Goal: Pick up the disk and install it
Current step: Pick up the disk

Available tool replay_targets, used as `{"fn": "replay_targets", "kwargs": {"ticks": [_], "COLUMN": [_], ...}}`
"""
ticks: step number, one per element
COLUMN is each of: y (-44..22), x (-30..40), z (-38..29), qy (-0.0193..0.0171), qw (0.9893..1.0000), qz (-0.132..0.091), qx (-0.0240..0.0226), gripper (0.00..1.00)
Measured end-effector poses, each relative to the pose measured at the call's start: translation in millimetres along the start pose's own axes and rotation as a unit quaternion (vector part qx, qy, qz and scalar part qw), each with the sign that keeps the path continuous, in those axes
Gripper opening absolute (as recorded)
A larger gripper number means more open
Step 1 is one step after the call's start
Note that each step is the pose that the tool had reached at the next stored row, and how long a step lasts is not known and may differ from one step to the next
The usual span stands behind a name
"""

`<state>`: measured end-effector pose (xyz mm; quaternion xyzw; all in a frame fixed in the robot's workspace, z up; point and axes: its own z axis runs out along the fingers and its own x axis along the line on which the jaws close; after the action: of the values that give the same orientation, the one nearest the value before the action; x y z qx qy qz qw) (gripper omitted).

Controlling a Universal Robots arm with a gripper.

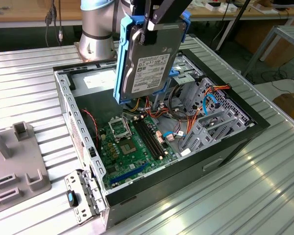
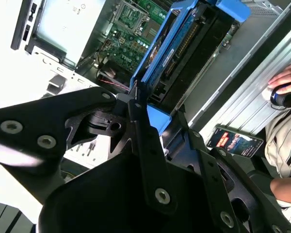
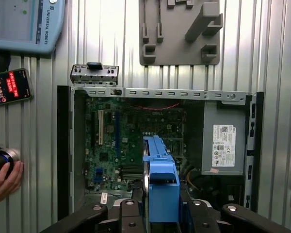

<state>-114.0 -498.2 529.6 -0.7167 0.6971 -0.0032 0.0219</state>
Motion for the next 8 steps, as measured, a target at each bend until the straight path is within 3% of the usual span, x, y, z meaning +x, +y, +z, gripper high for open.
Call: {"fn": "replay_targets", "kwargs": {"ticks": [8], "y": [0.8], "x": [20.2], "z": [0.0], "qy": [0.0], "qw": [1.0], "qz": [0.0], "qx": [0.0], "gripper": [0.37]}}
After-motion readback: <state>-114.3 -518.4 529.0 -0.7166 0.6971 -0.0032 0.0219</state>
